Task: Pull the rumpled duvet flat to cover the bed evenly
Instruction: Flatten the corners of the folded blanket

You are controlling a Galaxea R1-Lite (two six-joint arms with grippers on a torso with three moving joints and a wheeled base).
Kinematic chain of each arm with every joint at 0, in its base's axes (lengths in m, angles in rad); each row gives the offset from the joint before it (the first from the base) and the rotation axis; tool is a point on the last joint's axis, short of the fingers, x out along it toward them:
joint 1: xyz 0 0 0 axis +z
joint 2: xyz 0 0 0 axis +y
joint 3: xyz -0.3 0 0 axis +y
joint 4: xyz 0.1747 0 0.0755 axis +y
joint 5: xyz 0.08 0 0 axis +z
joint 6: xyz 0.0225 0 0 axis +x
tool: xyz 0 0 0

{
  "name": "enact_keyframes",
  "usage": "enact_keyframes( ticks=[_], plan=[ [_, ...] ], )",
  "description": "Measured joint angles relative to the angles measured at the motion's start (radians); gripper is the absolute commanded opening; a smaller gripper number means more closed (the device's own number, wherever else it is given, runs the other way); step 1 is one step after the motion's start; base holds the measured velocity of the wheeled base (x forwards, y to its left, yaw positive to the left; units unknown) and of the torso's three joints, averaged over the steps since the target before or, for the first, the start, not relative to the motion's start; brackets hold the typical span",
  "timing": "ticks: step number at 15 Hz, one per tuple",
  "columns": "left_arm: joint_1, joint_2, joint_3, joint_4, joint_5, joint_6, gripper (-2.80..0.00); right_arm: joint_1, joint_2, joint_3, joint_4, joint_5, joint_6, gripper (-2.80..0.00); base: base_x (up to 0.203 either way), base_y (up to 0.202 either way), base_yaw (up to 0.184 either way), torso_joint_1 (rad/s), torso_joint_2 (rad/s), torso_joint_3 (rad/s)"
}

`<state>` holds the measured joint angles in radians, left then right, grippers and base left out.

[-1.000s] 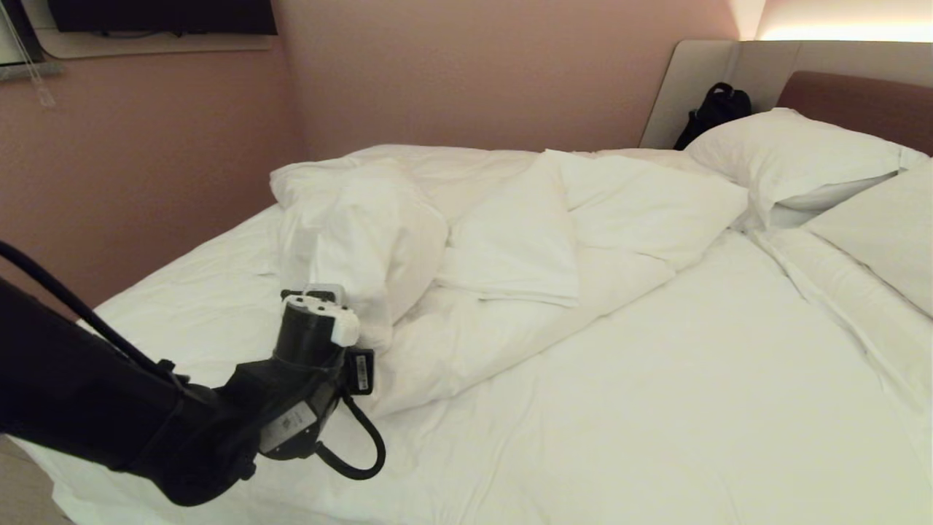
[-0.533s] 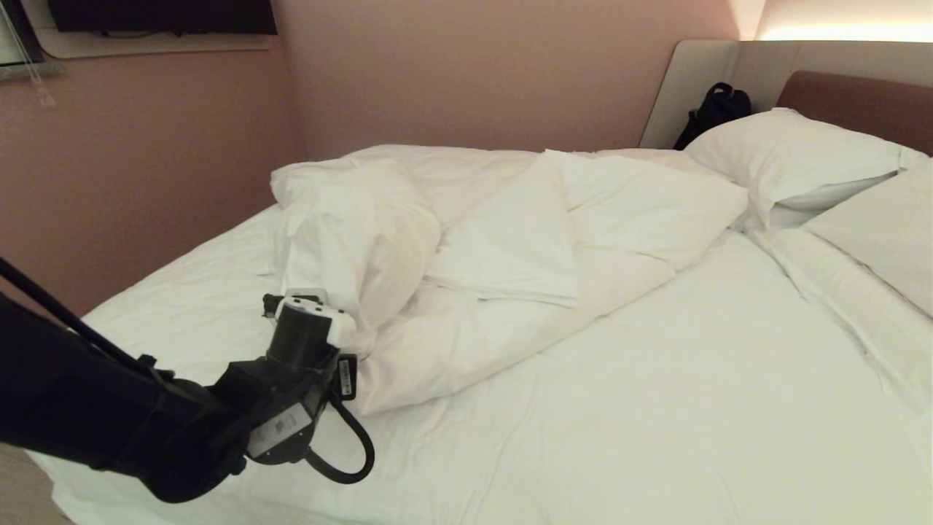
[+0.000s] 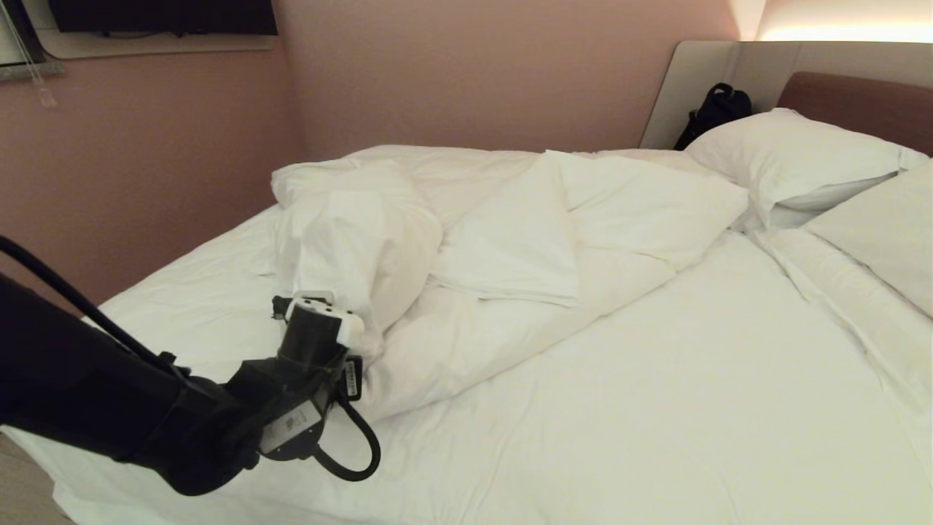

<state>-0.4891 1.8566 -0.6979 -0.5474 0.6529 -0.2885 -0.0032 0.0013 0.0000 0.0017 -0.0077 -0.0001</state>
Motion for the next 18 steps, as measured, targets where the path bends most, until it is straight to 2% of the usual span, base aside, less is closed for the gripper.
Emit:
enact_keyframes(
  ticks=[5,10,13,14,18],
  plan=[
    [-0.009,-0.080,-0.005,0.014,-0.002,0.003,0.00,0.000,0.000,0.000,0.000,0.000,0.000,-2.80,0.000,0.000,0.000,0.000,0.00,0.000],
    [-0.074,-0.265,0.001,0.045,-0.006,0.016,0.00,0.000,0.000,0.000,0.000,0.000,0.000,-2.80,0.000,0.000,0.000,0.000,0.00,0.000],
    [-0.103,-0.356,-0.017,0.039,-0.066,0.047,0.00,0.000,0.000,0.000,0.000,0.000,0.000,-2.80,0.000,0.000,0.000,0.000,0.00,0.000],
    [-0.106,-0.370,-0.027,0.038,-0.092,0.050,-2.80,0.000,0.000,0.000,0.000,0.000,0.000,-2.80,0.000,0.000,0.000,0.000,0.00,0.000],
    [-0.104,-0.375,-0.064,0.035,-0.203,0.067,-2.80,0.000,0.000,0.000,0.000,0.000,0.000,-2.80,0.000,0.000,0.000,0.000,0.00,0.000]
  ],
)
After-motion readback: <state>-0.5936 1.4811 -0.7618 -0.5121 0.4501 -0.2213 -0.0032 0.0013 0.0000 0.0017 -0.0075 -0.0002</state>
